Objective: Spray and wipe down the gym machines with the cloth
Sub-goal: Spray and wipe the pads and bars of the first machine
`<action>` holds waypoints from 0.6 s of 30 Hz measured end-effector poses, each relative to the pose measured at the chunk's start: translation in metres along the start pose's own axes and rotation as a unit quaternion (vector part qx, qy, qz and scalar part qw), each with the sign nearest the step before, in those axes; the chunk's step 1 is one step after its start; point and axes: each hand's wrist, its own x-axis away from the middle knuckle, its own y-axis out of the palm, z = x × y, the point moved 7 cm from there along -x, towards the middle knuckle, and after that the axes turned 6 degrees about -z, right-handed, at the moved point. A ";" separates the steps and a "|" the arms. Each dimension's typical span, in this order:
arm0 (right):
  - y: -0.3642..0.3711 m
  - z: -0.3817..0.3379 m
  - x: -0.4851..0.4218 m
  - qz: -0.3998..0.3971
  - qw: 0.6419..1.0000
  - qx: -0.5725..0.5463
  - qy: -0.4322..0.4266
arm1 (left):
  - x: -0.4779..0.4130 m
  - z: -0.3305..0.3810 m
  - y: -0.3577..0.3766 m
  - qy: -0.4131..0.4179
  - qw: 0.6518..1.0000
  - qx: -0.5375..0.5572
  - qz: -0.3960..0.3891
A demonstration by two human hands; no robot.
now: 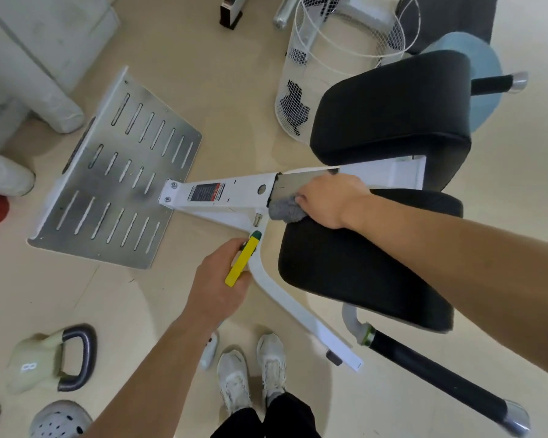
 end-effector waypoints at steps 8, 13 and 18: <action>-0.016 0.064 0.098 0.083 0.995 -0.007 0.049 | 0.002 0.057 -0.004 0.031 0.999 -0.013 -0.034; -0.014 0.107 0.164 0.127 0.985 -0.058 0.101 | -0.002 0.130 0.001 0.070 0.995 -0.037 -0.057; 0.048 0.159 0.203 0.125 0.939 -0.256 0.191 | -0.009 0.188 0.014 0.085 0.991 -0.050 -0.089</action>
